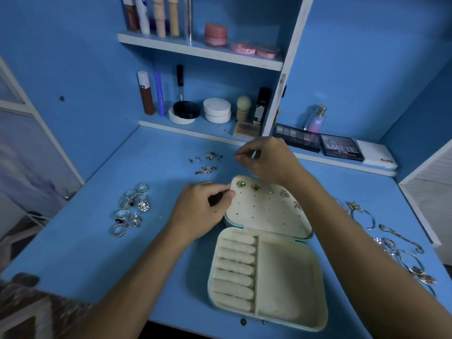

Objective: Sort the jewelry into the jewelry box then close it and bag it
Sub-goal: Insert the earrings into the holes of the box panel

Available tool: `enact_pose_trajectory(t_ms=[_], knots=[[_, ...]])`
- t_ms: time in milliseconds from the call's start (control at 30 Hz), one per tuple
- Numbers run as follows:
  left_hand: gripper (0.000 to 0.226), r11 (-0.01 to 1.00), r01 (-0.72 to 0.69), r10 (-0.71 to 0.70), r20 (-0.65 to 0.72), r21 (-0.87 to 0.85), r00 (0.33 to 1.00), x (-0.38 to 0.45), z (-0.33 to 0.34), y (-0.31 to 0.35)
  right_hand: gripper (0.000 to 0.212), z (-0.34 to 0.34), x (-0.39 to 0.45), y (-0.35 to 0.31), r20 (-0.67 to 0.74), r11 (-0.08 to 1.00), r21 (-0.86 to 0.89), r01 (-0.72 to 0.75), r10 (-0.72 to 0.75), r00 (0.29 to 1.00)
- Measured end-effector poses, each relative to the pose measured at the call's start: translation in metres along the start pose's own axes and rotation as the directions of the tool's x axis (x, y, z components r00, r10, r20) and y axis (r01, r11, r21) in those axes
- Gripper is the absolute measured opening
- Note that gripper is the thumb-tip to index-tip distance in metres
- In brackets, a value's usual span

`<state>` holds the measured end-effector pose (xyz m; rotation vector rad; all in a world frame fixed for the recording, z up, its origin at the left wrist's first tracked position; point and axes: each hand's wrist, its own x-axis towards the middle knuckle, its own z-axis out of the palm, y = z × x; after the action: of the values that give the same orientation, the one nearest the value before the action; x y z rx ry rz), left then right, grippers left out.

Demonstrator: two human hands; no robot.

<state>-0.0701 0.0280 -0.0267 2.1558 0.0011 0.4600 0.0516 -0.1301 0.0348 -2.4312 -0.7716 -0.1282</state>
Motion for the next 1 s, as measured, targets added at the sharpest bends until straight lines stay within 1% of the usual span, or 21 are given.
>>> enact_pose_trajectory(t_ms=[133, 300, 433, 567, 800, 1000], knots=[[0.021, 1.000, -0.021, 0.021, -0.003, 0.017, 1.000, 0.000, 0.000, 0.000, 0.013, 0.015, 0.020, -0.011, 0.098, 0.994, -0.057, 0.089, -0.083, 0.992], [0.022, 0.999, -0.029, 0.029, 0.002, 0.024, 1.000, 0.001, -0.001, 0.003, 0.016, 0.026, 0.035, -0.023, 0.187, 0.979, -0.132, 0.155, -0.129, 0.974], [0.025, 0.999, -0.036, 0.036, -0.013, 0.018, 0.999, 0.002, 0.001, 0.001, 0.021, 0.031, 0.043, -0.031, 0.273, 0.965, -0.196, 0.175, -0.118, 0.955], [0.026, 0.999, -0.047, 0.047, -0.011, 0.024, 0.999, 0.002, 0.001, -0.001, 0.025, 0.039, 0.048, -0.031, 0.340, 0.965, -0.199, 0.170, -0.095, 0.936], [0.023, 0.998, -0.062, 0.062, -0.003, 0.015, 0.998, 0.003, 0.002, -0.002, 0.022, 0.043, 0.055, -0.033, 0.386, 0.961, -0.214, 0.174, -0.080, 0.919], [0.022, 0.997, -0.071, 0.071, -0.007, 0.025, 0.997, 0.003, 0.001, 0.000, 0.011, 0.044, 0.058, -0.036, 0.404, 0.967, -0.202, 0.155, -0.061, 0.913]])
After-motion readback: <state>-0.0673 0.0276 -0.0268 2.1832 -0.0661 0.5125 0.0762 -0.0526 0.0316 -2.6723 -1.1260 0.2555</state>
